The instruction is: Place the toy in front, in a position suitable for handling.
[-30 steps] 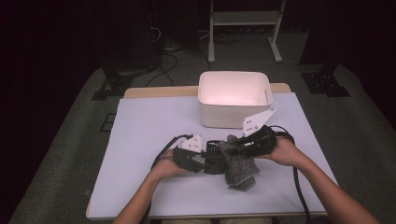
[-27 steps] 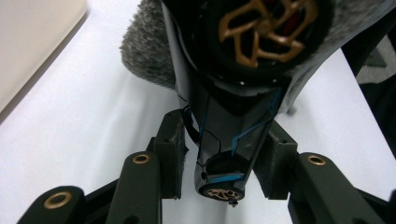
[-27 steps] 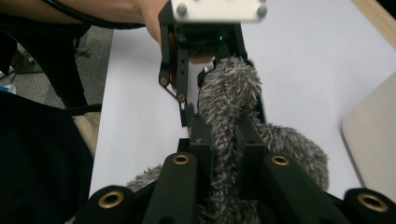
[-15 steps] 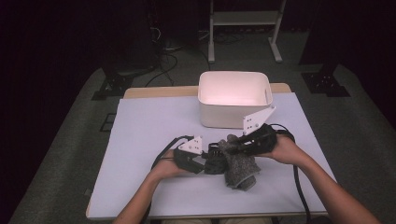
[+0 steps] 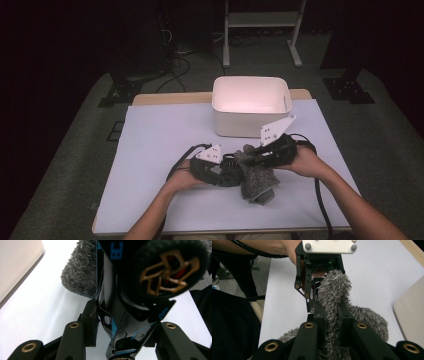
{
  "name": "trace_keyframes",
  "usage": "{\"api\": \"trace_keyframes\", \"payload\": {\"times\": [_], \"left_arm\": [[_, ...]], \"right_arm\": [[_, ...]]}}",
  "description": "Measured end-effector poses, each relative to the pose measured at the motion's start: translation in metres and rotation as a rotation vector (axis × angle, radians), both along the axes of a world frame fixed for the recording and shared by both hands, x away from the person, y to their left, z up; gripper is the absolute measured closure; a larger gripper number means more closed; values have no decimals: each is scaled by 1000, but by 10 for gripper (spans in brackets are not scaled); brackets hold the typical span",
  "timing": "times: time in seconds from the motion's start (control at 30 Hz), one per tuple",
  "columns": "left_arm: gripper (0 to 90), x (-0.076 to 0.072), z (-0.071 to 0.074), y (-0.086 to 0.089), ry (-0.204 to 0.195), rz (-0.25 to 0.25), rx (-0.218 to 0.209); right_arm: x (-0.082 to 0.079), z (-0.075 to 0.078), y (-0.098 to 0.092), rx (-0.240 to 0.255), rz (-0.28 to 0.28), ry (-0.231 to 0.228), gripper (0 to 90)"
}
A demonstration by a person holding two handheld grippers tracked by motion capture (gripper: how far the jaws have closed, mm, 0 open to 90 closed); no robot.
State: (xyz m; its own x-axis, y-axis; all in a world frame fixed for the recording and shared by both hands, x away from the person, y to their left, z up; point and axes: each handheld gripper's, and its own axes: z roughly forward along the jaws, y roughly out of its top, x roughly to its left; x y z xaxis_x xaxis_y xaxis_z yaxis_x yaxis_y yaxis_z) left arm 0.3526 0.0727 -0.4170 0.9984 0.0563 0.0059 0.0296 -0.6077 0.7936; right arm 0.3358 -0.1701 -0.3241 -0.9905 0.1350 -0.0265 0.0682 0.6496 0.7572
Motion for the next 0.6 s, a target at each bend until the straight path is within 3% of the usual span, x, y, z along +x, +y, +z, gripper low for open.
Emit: {"api": "trace_keyframes", "payload": {"times": [0.3, 0.4, 0.47, 0.6], "left_arm": [[575, 0, 15, 22, -29, -3, 59], [575, -2, 10, 27, -8, 1, 96], [575, -2, 7, 28, 0, 4, 87], [575, 0, 9, 24, 5, 2, 102]], "right_arm": [[0, 0, 8, 14, 15, -2, 802], [-1, -9, 10, -10, 16, 5, 801], [-1, -15, 11, -43, 9, 13, 801], [-1, -5, 13, -13, 14, 4, 801]]}}
